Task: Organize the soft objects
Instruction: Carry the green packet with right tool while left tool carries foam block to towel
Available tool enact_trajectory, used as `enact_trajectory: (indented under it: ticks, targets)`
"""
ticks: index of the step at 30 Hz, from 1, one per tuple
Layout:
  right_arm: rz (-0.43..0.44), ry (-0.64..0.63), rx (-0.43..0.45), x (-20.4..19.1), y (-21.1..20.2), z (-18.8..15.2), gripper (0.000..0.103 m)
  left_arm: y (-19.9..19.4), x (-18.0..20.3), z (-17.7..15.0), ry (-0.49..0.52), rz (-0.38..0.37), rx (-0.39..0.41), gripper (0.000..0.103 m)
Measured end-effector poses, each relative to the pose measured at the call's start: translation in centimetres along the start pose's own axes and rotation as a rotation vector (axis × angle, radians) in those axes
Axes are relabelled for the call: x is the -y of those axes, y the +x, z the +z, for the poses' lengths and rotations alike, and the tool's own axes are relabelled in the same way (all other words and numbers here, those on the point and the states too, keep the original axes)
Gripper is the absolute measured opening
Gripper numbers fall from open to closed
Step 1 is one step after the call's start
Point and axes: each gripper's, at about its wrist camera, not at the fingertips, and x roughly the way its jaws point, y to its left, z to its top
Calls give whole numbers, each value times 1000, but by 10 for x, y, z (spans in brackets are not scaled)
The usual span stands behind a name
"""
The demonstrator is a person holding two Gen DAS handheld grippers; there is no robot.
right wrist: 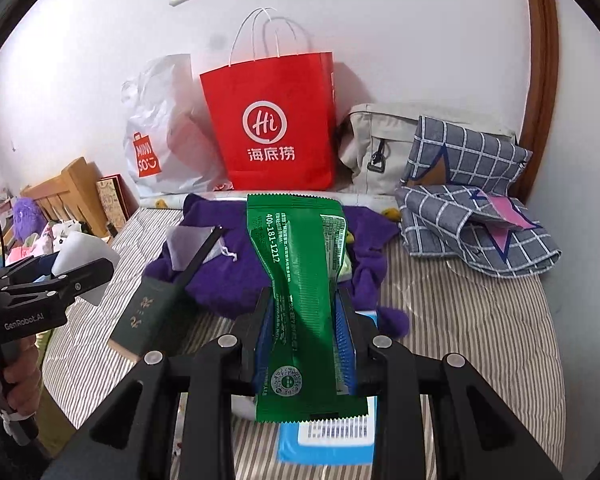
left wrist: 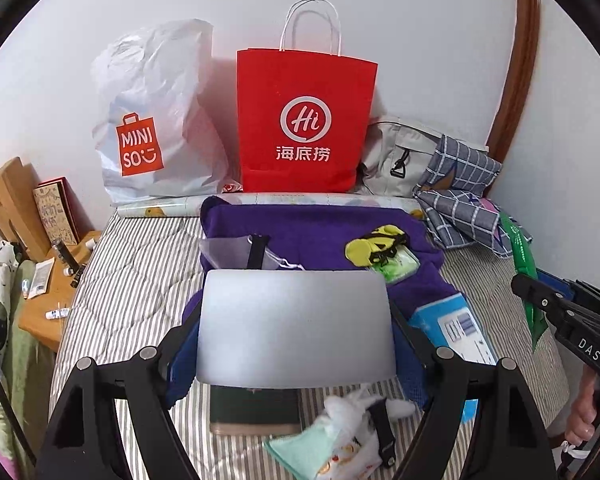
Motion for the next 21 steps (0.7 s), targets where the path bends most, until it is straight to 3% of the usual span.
enact_trajectory:
  ticks: [21]
  targets:
    - [107,-13,-30,13,87,84,29,91,-32,57,-78,14,-76,80]
